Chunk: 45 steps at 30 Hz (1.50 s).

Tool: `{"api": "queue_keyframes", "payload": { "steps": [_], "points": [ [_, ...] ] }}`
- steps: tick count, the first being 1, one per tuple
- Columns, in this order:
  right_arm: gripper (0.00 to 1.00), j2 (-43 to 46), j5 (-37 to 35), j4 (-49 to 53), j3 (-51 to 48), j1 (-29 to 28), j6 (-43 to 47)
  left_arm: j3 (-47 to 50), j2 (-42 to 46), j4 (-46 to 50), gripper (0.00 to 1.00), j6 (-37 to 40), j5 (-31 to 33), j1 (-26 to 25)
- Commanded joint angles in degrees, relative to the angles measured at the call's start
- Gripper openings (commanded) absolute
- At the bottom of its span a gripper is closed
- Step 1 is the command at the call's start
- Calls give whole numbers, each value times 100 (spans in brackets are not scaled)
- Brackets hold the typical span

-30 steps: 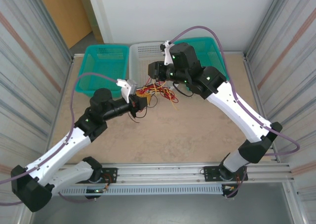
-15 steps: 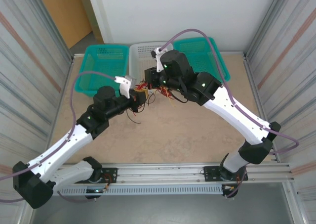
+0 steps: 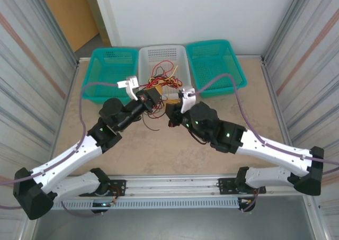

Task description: Untangle the cables

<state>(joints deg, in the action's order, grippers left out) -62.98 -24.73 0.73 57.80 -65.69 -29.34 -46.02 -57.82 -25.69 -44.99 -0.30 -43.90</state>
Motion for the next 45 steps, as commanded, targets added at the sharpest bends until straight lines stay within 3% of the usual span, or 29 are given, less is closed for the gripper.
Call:
{"api": "queue_keyframes", "payload": {
  "steps": [1, 4, 11, 15, 16, 18, 19, 20, 22, 25, 30, 33, 39, 45],
  "points": [
    [0, 316, -618, -917, -839, -67, -522, 13, -51, -2097, 0, -797, 352, -64],
    [0, 600, -826, -1214, -1417, 3, -869, 21, -128, -2595, 0, -968, 300, -210],
    [0, 826, -140, -1259, -1852, 782, -1601, 112, -399, -3532, 0, -1320, -530, -391],
    [0, 999, 452, -1020, -1849, 1313, -1829, 603, 67, -3094, 0, -1076, -756, -386],
    [6, 1047, 771, -950, -1778, 1425, -1730, 748, 294, -2721, 0, -866, -709, -383],
    [39, 1163, 1029, -442, -1452, 1352, -1363, 994, 718, -1848, 0, -415, -500, -338],
    [59, 1271, 888, -94, -1271, 1139, -1110, 1125, 872, -1553, 0, -227, -445, -256],
    [71, 1392, 552, 261, -1108, 834, -888, 1249, 990, -1345, 0, -28, -481, -104],
    [83, 1598, -63, 841, -817, 310, -724, 1541, 1131, -1124, 0, -35, -356, 197],
    [93, 1745, -336, 1211, -492, -96, -1061, 1956, 1078, -1541, 0, 9, -361, 578],
    [95, 1178, 231, 715, 96, -246, -1986, 2026, 614, -2478, 0, 614, -1004, 672],
    [93, 622, -159, 1366, 836, -231, -2714, 1851, 443, -2634, 0, 770, -1374, 660],
    [80, 143, 1049, 845, 840, 781, -4348, 1728, 429, -2768, 0, 1127, -1561, 602],
    [86, -30, 1684, 775, 720, 1323, -5262, 1718, 347, -3108, 0, 1264, -1774, 543]
  ]
}}
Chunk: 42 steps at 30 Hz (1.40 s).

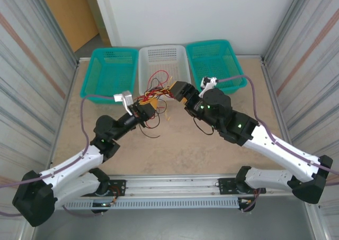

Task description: Untangle the cables

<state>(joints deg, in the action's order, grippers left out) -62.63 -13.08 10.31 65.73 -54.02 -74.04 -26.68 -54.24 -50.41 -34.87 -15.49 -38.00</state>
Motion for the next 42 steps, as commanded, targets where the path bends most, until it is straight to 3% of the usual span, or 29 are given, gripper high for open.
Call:
{"api": "queue_keyframes", "payload": {
  "steps": [1, 9, 15, 19, 22, 26, 27, 34, 37, 38, 39, 40, 42],
  "points": [
    [87, -124, 668, -209, -78, 219, -879, -236, -38, -670, 0, 257, -278, -50],
    [93, -491, 669, 79, 147, 53, -669, -362, -172, -725, 0, 296, -374, -63],
    [72, -617, 626, -13, 302, 357, -302, -378, -184, -594, 0, 260, -567, -63],
    [58, -798, 1009, -243, 458, 577, -181, -240, -140, -525, 0, 153, -715, -67],
    [58, -914, 1272, -609, 369, 681, -207, -202, -140, -442, 0, 121, -905, -67],
    [70, -1073, 1497, -970, 339, 785, -161, -132, -182, -380, 0, 103, -1143, -67],
    [68, -1125, 1541, -979, 380, 795, -106, -99, -197, -382, 0, 78, -1187, -67],
    [1, -1297, 1739, -843, 580, 867, 136, 87, -87, -152, 0, 102, -1208, 33],
    [0, -1222, 1668, -692, 639, 817, 366, 89, 110, 502, 0, 301, -862, 100],
    [0, -1175, 1607, -611, 664, 785, 466, 45, 200, 880, 11, 448, -724, 104],
    [0, -1139, 1541, -546, 685, 748, 584, -11, 290, 1266, 32, 586, -571, 100],
    [0, -1092, 1458, -440, 724, 707, 644, -53, 365, 1581, 44, 671, -398, 104],
    [0, -1035, 1235, -176, 845, 616, 1030, -113, 550, 2178, 62, 862, -2, 100]
  ]
}}
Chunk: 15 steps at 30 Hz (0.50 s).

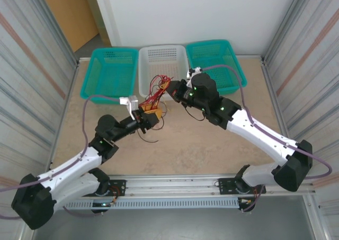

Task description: Untangle the cables

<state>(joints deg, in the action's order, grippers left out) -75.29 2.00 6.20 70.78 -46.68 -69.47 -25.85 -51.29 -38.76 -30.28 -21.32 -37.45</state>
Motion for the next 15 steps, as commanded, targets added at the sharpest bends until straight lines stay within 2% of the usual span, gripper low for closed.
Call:
{"api": "queue_keyframes", "payload": {
  "steps": [1, 2, 3, 5, 9, 15],
  "points": [
    [0, 248, -376, 364, 401, -154, 672, -229, 332, 1269, 74, 494, 724, 45],
    [0, 252, -494, 496, 478, -190, 775, -312, 428, 1601, 90, 621, 849, 50],
    [0, 263, -605, 628, 550, -225, 870, -430, 510, 1970, 94, 785, 961, 53],
    [0, 252, -816, 863, 678, -284, 997, -642, 643, 2549, 98, 1117, 1078, 44],
    [0, 191, -1226, 1192, 911, -465, 1166, -1245, 708, 3446, 99, 1633, 1418, -47],
    [0, -43, -1690, 1491, 1249, -775, 1330, -2021, 48, 3425, 99, 2042, 1430, -577]
  ]
}}
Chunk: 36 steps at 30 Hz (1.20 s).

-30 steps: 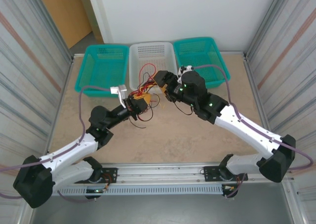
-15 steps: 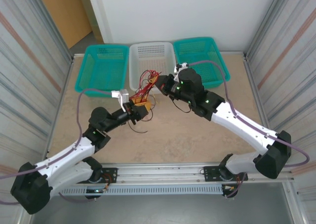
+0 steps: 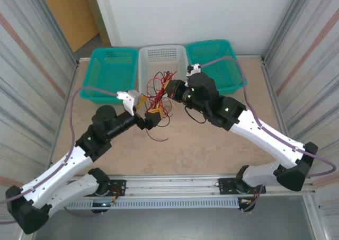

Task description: Untangle the cables

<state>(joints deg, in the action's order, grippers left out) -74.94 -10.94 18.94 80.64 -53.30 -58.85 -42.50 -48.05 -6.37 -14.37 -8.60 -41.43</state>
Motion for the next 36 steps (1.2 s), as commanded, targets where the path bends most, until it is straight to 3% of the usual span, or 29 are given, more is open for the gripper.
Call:
{"api": "queue_keyframes", "payload": {
  "steps": [1, 4, 5, 10, 12, 16, 17, 19, 22, 25, 26, 27, 29, 30, 36],
  "points": [
    [0, -106, -457, 268, 296, -143, 284, -432, -406, 121, 99, 457, 144, -242],
    [0, -123, -570, 329, 312, -219, 329, -494, -610, -171, 96, 366, 109, -293],
    [0, -120, -636, 345, 303, -256, 354, -490, -642, -267, 90, 311, 154, -290],
    [0, -151, -904, 452, 307, -413, 461, -748, -809, -200, 48, 196, 373, -292],
    [0, -200, -1007, 500, 327, -471, 509, -813, -844, -173, 45, 186, 321, -295],
    [0, -307, -1273, 691, 434, -608, 634, -865, -855, -85, 51, 158, 317, -289],
    [0, -319, -1314, 688, 435, -649, 670, -865, -847, -88, 48, 174, 260, -295],
    [0, -328, -1286, 624, 398, -688, 690, -807, -845, -240, 37, 273, 120, -289],
    [0, -312, -1133, 520, 339, -685, 675, -847, -948, -278, 0, 89, 244, -295],
    [0, -203, -1057, 448, 263, -685, 682, -800, -1023, -477, 0, -112, 309, -293],
    [4, -115, -1052, 440, 219, -680, 682, -721, -1028, -639, 0, -231, 297, -277],
    [19, -14, -1064, 456, 170, -660, 697, -655, -1031, -767, 0, -376, 291, -254],
    [67, 330, -1172, 543, -22, -621, 779, -478, -1041, -1129, 0, -787, 101, -107],
    [76, 512, -1241, 593, -144, -611, 831, -409, -1041, -1268, 0, -995, 38, -51],
    [82, 1562, -1215, 952, -1020, -465, 808, -130, -956, -1699, 0, -1315, -89, 20]
  ]
}}
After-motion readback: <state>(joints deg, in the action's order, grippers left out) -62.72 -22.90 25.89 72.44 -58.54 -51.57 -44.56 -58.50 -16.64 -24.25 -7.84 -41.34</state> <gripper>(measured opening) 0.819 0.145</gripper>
